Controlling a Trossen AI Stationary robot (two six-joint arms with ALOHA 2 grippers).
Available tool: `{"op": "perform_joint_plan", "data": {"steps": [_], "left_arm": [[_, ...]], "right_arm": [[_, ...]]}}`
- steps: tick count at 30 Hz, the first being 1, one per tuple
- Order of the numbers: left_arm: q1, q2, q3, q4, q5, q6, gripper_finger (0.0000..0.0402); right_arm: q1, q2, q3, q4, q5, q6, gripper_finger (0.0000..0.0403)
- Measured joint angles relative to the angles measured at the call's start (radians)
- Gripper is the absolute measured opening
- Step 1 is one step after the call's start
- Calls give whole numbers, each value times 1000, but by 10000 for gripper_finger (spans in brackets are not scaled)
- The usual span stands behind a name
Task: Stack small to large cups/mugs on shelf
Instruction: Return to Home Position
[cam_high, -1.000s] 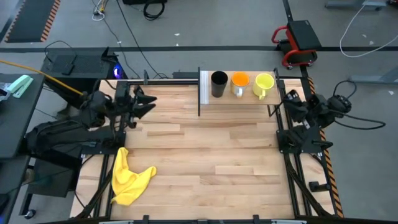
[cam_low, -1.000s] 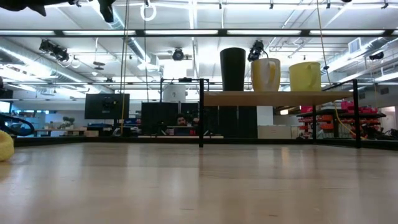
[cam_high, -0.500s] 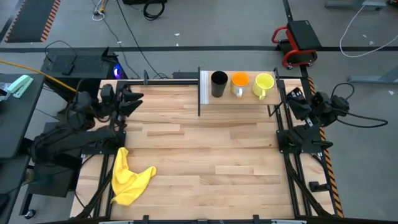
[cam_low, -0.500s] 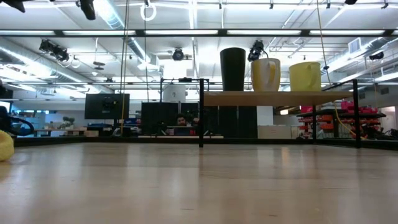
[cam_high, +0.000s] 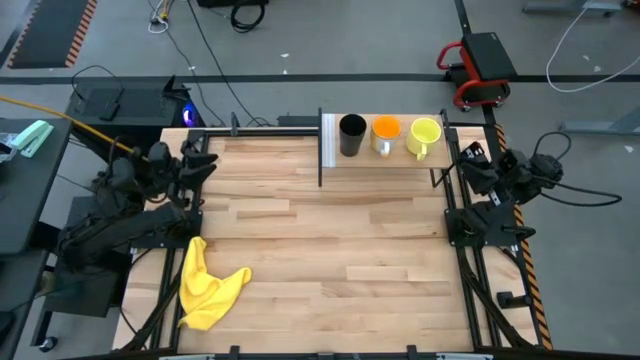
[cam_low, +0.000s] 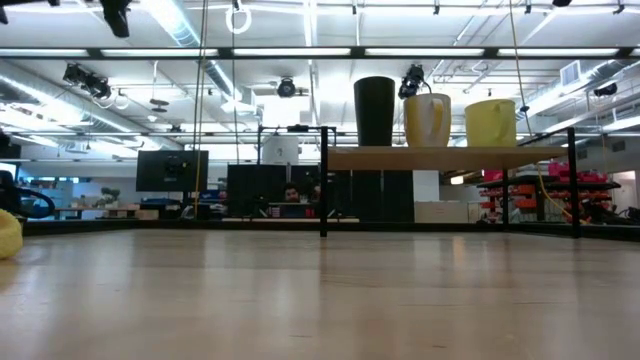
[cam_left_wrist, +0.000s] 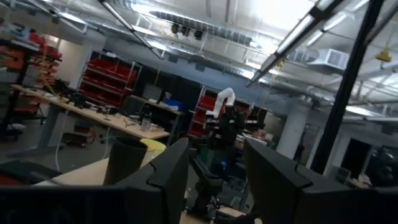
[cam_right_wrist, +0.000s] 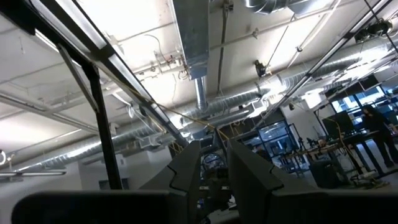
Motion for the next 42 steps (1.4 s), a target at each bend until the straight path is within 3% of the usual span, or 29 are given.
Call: {"op": "perform_joint_plan", "data": {"steps": [12,18,29,34,38,42], "left_arm": [[-2,-195,-189,45,-31,-108,162],[-1,-191,-225,90,-40,-100,162],[-1,-191,-228,89,-39,-121,162],[-1,-191,-228,89,-36,-122,162],[-2,-191,-228,89,-36,-122,162],[-2,-191,-228,88,-36,-125,162]], "right_arm": [[0,108,0,44,2,50,87],[-4,151,0,47,143,55,87],[-32,-61,0,-63,110,9,87],[-32,-93,-4,-137,89,58,87],[-33,-97,-82,-46,92,80,87],[-33,-102,-197,150,84,66,87]]}}
